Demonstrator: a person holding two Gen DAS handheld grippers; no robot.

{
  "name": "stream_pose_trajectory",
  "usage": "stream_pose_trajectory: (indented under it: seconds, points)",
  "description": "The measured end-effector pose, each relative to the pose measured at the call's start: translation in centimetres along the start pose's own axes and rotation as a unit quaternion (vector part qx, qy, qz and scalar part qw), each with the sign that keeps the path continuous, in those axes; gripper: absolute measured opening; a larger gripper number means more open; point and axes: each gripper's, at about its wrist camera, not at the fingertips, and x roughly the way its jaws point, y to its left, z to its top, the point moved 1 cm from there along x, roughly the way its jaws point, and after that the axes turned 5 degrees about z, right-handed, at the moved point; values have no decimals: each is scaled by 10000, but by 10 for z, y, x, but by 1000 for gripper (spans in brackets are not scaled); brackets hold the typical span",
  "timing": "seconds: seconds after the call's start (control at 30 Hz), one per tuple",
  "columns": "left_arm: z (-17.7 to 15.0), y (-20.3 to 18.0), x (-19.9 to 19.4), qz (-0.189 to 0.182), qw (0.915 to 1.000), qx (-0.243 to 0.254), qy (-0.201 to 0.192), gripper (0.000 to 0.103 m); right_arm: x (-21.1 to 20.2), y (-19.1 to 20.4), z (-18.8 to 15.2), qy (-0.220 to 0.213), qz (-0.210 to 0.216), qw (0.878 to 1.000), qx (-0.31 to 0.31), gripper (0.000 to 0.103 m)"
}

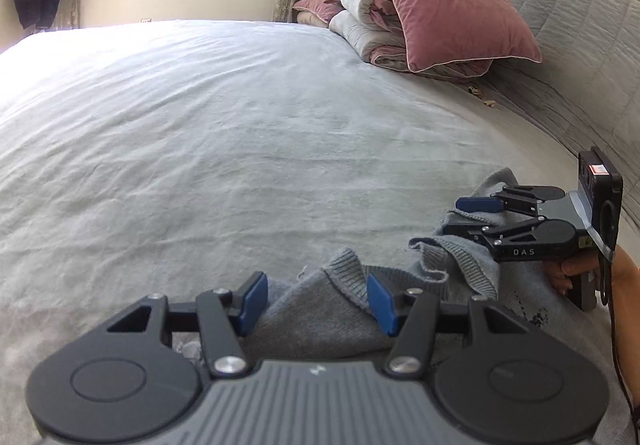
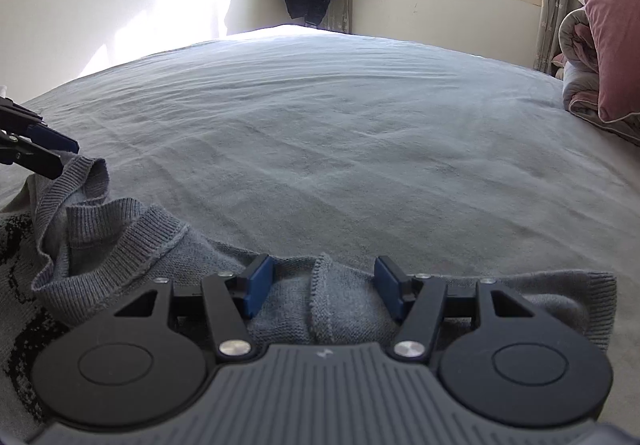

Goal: Fold clothes

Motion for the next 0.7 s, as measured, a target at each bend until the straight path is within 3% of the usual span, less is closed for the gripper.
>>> stream_pose_trajectory:
  seconds: [0.03, 0.07, 0.17, 0.33, 0.47, 0.57, 0.63, 0.7]
  points:
    - [-1, 2, 2, -49, 9999, -112, 30, 40, 0, 1, 0, -16, 62, 10000, -11, 45]
    - [-1, 5, 5, -98, 9997, -223, 59, 28, -1, 1, 0, -31, 131, 9999, -22, 19]
    - [-3, 9, 7, -171, 9989, -433, 25, 7, -3, 4, 0, -35, 111, 9999, -80, 15]
    - [10, 10, 4, 101, 9979, -455, -440, 4, -14, 0, 7, -487, -159, 9986, 115, 9]
    - [27, 17, 8, 627, 9916, -552, -988, 4, -28, -2, 16, -1325, -984, 9861, 205, 8]
    - [38, 24, 20, 1112, 9826, -648, -1341, 3, -30, 4, 18, -1784, -1880, 9658, -30, 5]
    - [43, 28, 31, 1344, 9777, -691, -1461, 3, -28, 11, 18, -1933, -2154, 9568, -291, 5]
    - [47, 29, 44, 1609, 9739, -637, -1471, 2, -17, 21, 18, -1803, -2342, 9535, -589, 5]
